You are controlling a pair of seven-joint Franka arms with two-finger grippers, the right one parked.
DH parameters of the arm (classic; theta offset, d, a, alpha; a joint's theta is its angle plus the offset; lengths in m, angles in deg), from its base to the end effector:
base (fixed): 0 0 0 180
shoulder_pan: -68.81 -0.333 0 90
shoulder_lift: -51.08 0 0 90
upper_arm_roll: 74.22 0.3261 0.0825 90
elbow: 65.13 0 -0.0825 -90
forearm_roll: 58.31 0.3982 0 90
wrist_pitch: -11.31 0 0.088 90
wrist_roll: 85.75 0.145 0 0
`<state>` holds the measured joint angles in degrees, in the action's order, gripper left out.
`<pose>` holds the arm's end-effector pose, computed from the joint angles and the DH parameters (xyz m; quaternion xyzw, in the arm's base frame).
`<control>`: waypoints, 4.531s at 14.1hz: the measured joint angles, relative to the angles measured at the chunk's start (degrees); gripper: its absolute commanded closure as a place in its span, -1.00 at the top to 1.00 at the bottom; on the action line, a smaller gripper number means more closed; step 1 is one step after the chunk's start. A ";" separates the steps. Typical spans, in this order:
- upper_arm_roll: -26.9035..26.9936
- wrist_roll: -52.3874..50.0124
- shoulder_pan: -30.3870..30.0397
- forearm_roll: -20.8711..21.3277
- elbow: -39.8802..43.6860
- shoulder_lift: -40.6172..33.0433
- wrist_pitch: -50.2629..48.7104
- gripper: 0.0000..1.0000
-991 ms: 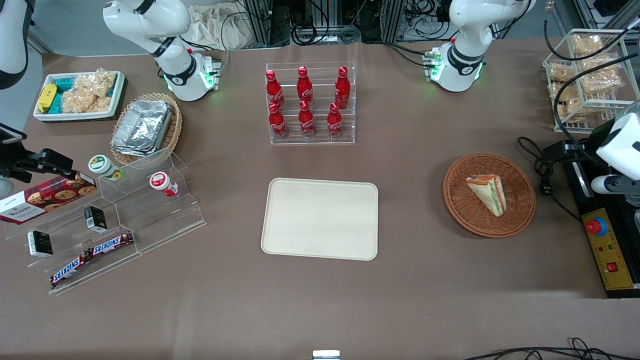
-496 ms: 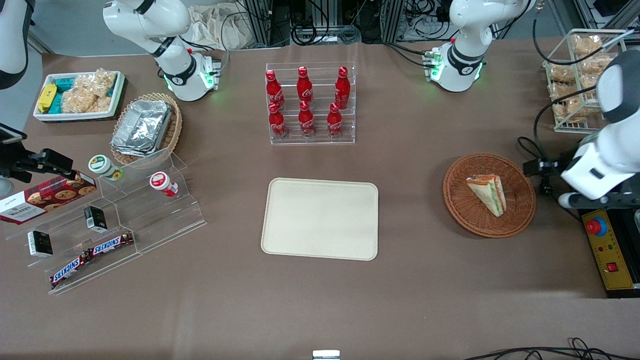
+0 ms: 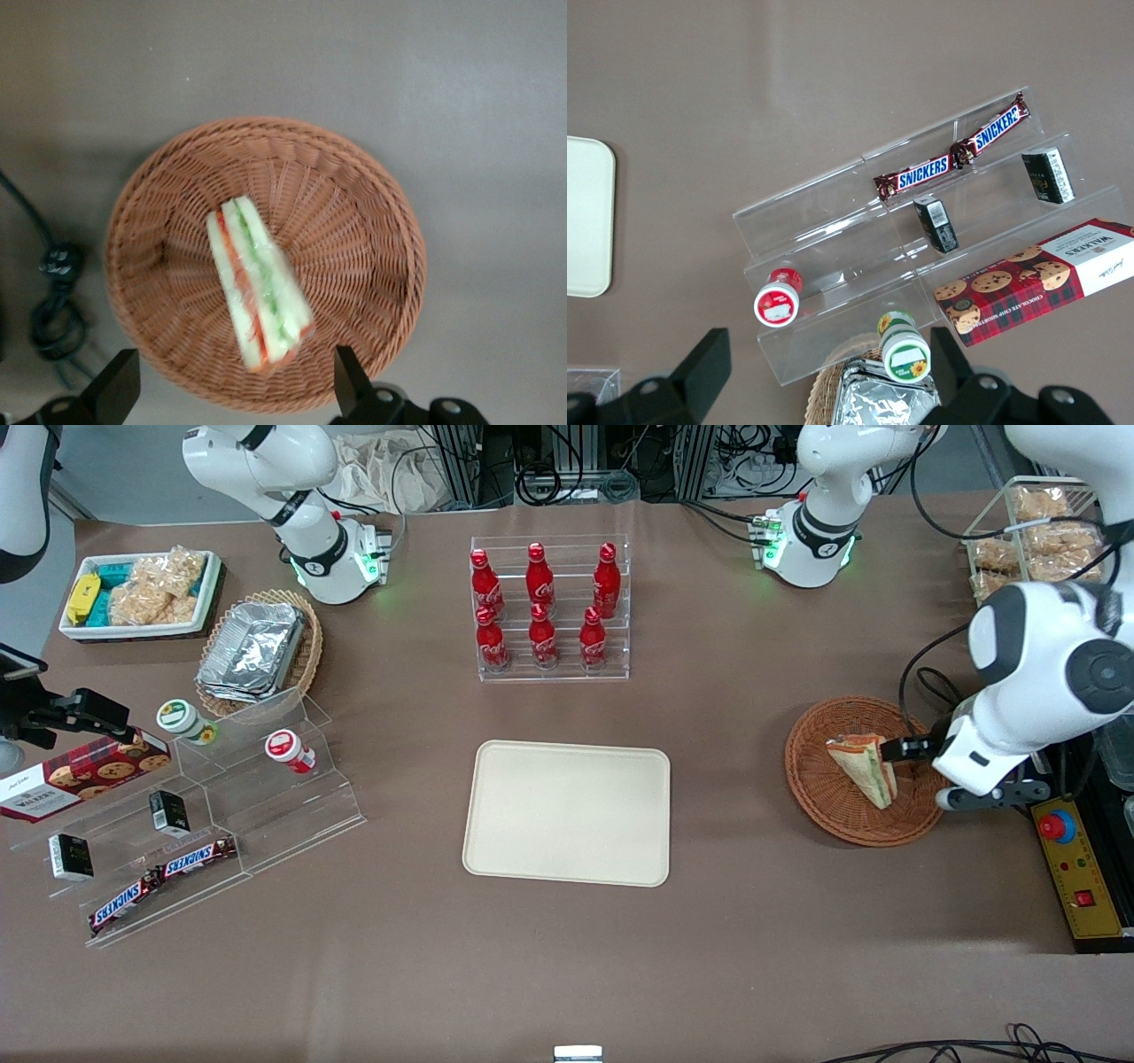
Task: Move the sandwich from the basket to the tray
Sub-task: 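Lower the open left gripper over the sandwich in the wicker basket, then close the left gripper on the wrapped sandwich, then lift the sandwich and carry it with the left gripper toward the cream tray, then lower the sandwich onto the tray and open the left gripper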
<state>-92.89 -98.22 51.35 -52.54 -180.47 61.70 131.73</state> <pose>0.5859 -0.0018 0.3239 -0.9964 -0.0721 0.0409 0.0177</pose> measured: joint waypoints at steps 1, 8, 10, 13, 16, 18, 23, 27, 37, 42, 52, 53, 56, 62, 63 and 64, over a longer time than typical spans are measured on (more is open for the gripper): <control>0.00 -2.79 0.00 0.03 -1.20 1.35 2.37 0.97; 1.43 -7.68 -0.82 0.07 -7.87 4.10 10.78 0.95; 2.13 -7.89 -0.96 0.07 -8.59 4.91 11.88 0.88; 2.39 -8.92 -0.96 0.07 -10.01 7.16 14.86 0.68; 2.36 -10.90 -0.95 0.07 -10.33 7.83 15.73 -0.20; 2.17 -11.32 -0.89 0.07 -10.22 7.76 15.97 -0.73; 1.17 -12.85 0.22 0.07 -8.45 5.34 13.24 -1.00; -0.57 -13.11 0.66 0.07 0.25 1.57 -2.43 -1.00; -10.41 -12.96 1.83 1.07 22.80 2.93 -23.73 -1.00; -11.99 -15.54 12.94 6.60 22.97 11.09 -19.09 -1.00; -12.02 -16.92 23.71 8.73 23.61 25.08 -3.18 -1.00; -12.02 -16.96 24.31 9.08 23.71 26.22 -2.00 -1.00; -12.01 -17.04 24.95 10.94 24.12 28.98 1.51 -0.89; -12.00 -16.90 25.65 13.31 25.10 33.66 4.83 -0.61; -12.00 -16.90 25.85 13.32 25.47 33.91 4.83 -0.16; -12.00 -16.90 26.12 13.32 25.71 34.04 4.83 0.66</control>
<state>-104.89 -115.13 77.47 -39.22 -154.76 95.74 136.56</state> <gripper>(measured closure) 0.806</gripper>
